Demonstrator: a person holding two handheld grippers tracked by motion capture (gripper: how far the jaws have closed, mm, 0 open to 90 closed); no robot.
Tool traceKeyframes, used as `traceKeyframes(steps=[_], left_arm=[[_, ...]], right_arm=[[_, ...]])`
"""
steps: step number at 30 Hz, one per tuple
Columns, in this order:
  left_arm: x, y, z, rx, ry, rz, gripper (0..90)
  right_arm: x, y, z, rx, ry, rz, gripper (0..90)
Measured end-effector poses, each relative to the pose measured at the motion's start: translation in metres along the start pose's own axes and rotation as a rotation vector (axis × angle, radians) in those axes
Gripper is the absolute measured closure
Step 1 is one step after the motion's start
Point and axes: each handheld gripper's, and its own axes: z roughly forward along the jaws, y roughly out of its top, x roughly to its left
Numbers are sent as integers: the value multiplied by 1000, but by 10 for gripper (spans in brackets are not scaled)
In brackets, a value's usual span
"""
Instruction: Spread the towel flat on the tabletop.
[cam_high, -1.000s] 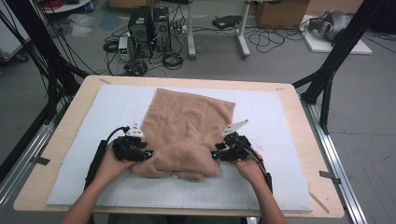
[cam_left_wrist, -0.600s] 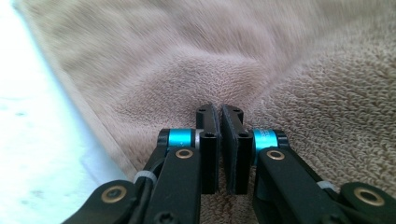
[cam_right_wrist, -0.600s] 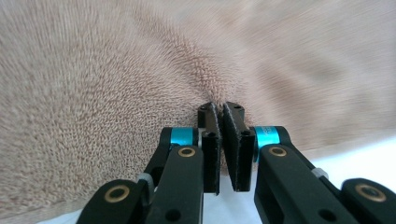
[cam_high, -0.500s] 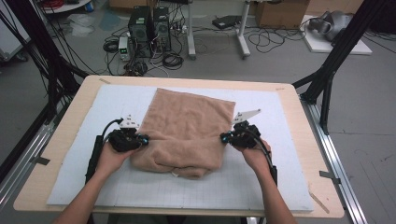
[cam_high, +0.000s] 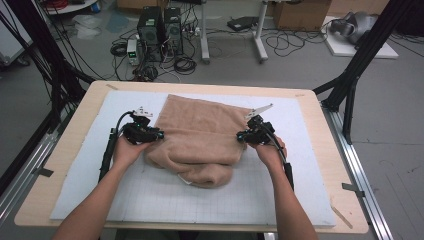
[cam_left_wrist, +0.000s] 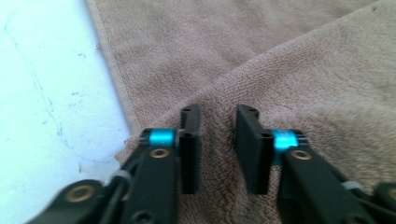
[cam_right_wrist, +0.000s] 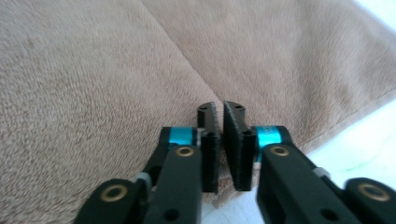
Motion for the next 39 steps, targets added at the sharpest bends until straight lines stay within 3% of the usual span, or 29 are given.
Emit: traceKeyframes(steps=[5,7,14,23,29,32,34,36,39], left_arm=[[-4,2,-26,-48,-24,11,597],[-9,1,-35,-60,-36,30,584],[-30,-7,-58,-77,-84,75,534],[-54,-18,-74,-103,-154,117,459],[-68,-28,-75,-83,-200,152,401],[-71,-34,-69,-56,-210,157,396],[-70,-37,-61,-22,-217,163,440],[-71,-38,-54,6,-222,183,578],[-70,-38,-49,2,-219,175,739]], right_arm=[[11,2,-24,-83,34,-15,709],[22,3,-37,-105,46,-34,659],[47,3,-54,-153,72,-68,584],[75,-4,-55,-177,126,-102,515],[93,-10,-49,-161,186,-123,456],[99,-11,-44,-140,207,-144,459],[101,-13,-37,-112,200,-162,480],[102,-14,-29,-91,200,-173,589],[98,-15,-20,-60,208,-172,792]])
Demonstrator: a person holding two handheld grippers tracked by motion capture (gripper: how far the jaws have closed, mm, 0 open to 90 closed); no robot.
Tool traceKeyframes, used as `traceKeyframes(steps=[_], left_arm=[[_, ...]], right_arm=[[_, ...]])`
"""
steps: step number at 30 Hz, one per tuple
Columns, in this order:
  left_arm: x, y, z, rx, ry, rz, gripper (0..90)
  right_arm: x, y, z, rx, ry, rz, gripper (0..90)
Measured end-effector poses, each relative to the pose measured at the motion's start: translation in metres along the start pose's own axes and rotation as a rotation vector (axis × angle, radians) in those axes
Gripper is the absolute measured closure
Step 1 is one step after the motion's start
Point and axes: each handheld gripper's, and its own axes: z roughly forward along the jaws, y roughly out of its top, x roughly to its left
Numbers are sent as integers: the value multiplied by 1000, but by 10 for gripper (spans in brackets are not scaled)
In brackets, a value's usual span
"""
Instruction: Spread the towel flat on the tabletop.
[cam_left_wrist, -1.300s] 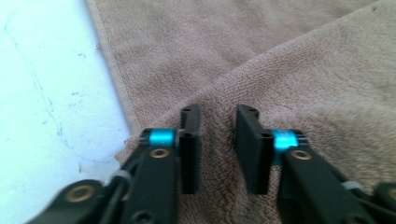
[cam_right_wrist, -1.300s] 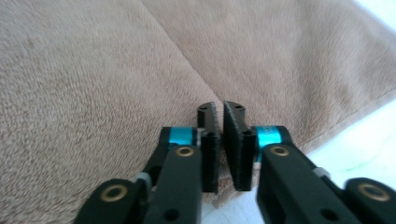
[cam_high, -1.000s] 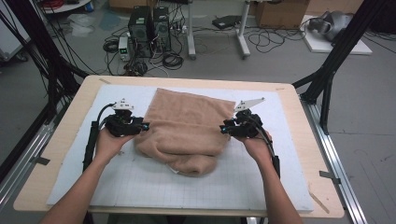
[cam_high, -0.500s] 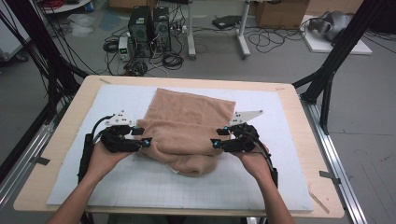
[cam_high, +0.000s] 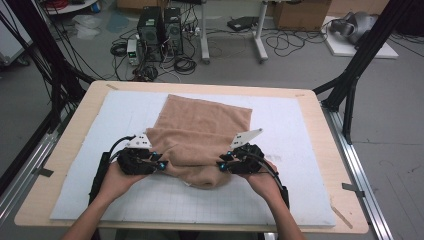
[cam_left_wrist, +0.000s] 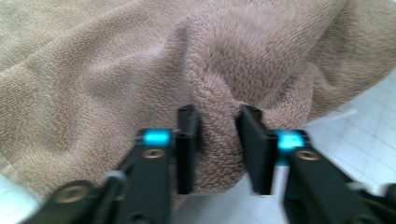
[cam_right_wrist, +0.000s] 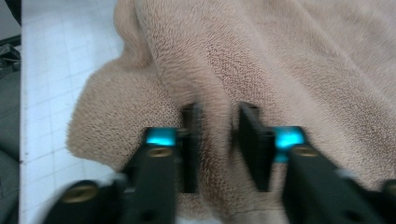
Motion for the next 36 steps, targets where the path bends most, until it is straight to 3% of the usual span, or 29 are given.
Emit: traceKeyframes(steps=[5,11,16,21,23,26,29,32,36], left_arm=[[10,9,-2,-48,46,-28,783],[25,48,7,-85,116,-16,787],[44,69,36,-40,158,-40,784],[51,69,68,21,172,-50,772],[54,67,72,17,167,-74,755],[57,67,66,16,164,-74,667],[57,66,52,-5,151,-81,579],[54,61,34,-42,146,-72,532],[52,49,11,-55,151,-71,511]], right_arm=[[-13,6,-9,-26,-67,12,836],[-40,20,-19,-26,-137,54,838],[-72,20,-12,7,-190,125,838],[-93,7,8,91,-214,184,838],[-97,4,12,100,-212,195,836],[-97,2,15,99,-203,194,811],[-94,4,8,56,-197,183,723],[-87,6,-2,25,-199,174,654],[-73,9,-17,-18,-219,141,604]])
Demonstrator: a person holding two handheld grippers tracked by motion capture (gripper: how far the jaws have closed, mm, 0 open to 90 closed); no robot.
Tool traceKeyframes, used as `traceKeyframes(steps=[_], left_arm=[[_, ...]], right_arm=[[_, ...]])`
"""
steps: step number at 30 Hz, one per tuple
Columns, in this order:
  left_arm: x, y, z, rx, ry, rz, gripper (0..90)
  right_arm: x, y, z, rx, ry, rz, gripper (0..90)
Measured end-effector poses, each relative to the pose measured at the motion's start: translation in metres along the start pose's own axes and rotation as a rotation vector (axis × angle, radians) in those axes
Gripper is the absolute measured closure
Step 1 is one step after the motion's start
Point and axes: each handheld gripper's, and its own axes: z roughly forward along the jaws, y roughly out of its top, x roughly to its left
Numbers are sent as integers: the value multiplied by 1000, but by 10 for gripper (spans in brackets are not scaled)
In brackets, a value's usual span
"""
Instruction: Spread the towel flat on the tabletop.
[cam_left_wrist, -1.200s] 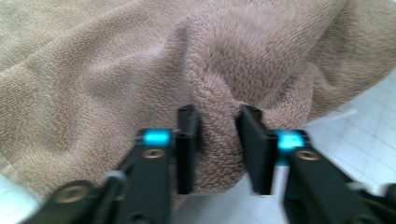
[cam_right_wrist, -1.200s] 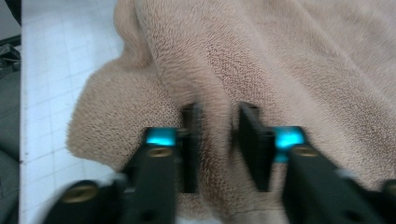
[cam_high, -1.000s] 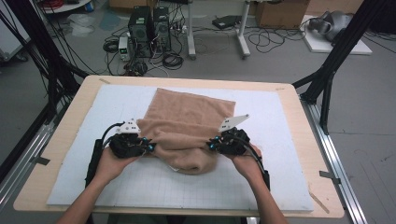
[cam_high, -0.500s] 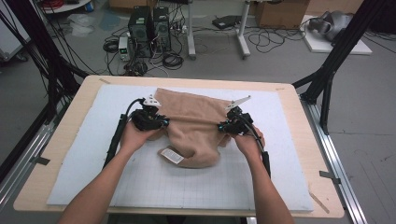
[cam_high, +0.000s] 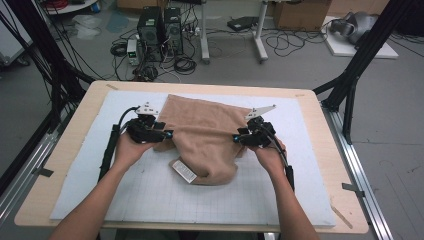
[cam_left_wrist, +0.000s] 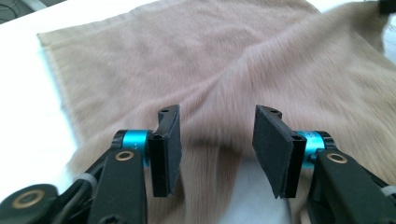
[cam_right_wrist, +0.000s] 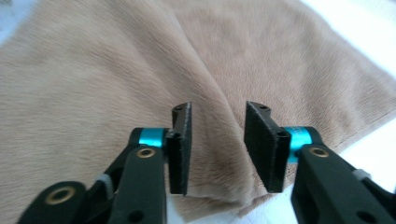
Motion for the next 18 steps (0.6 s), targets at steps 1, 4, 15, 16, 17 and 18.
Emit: traceKeyframes(steps=[1,4,15,16,17,18], left_arm=[[0,-3,-6,-10,0,-6,511],[-1,-13,-17,-26,-10,-5,532],[-13,-35,15,72,-52,13,685],[-13,-35,20,84,-48,13,681],[-13,-36,25,98,-38,14,670],[-14,-36,30,113,-24,16,650]], right_arm=[[3,1,-4,-16,3,-8,595],[14,2,-14,-44,23,-34,591],[54,-7,5,-15,124,-136,562],[55,-8,9,2,127,-142,555],[56,-10,13,13,130,-139,545],[56,-12,17,21,136,-135,544]])
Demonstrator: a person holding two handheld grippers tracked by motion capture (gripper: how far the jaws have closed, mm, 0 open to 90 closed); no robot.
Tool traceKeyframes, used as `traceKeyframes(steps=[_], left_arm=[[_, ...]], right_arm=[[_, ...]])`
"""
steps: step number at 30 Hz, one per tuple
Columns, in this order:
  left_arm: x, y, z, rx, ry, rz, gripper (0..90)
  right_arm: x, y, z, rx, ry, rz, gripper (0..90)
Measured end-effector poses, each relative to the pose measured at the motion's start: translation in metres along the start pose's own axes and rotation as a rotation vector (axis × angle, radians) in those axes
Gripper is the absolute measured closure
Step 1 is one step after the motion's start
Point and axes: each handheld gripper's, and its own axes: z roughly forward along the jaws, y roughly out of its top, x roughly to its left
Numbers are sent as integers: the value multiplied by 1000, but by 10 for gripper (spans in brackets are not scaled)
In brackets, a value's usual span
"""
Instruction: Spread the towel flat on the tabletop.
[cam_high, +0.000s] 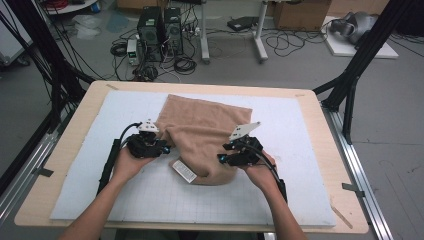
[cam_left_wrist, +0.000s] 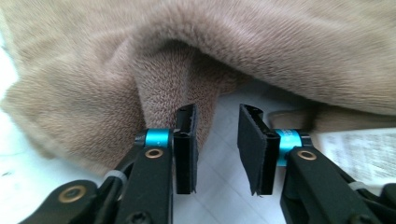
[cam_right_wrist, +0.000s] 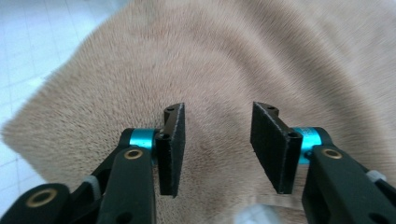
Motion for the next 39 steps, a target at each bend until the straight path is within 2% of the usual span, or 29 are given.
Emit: traceKeyframes(steps=[2,4,7,11,14,18,20,26,32,39], left_arm=[[-1,-1,9,27,21,6,617],[-1,-1,14,31,39,8,617],[0,-1,16,23,66,10,682],[2,-1,16,14,80,-1,775],[2,-1,16,13,86,3,828],[3,-1,11,22,63,7,849],[2,-1,6,27,55,25,850],[3,-4,-24,-36,27,31,853],[4,-6,-51,-81,12,37,856],[10,-8,-72,-113,2,31,858]], right_arm=[[0,-4,7,11,7,9,542],[0,-8,12,20,11,20,545],[-1,-10,18,40,13,28,564],[0,-12,29,64,24,28,653],[0,-13,34,57,28,29,734],[0,-12,30,48,30,17,839],[-1,-12,27,38,35,18,847],[-4,-13,10,2,28,17,856],[-12,-11,-16,-46,-10,22,859],[-23,-9,-33,-43,-59,26,860]])
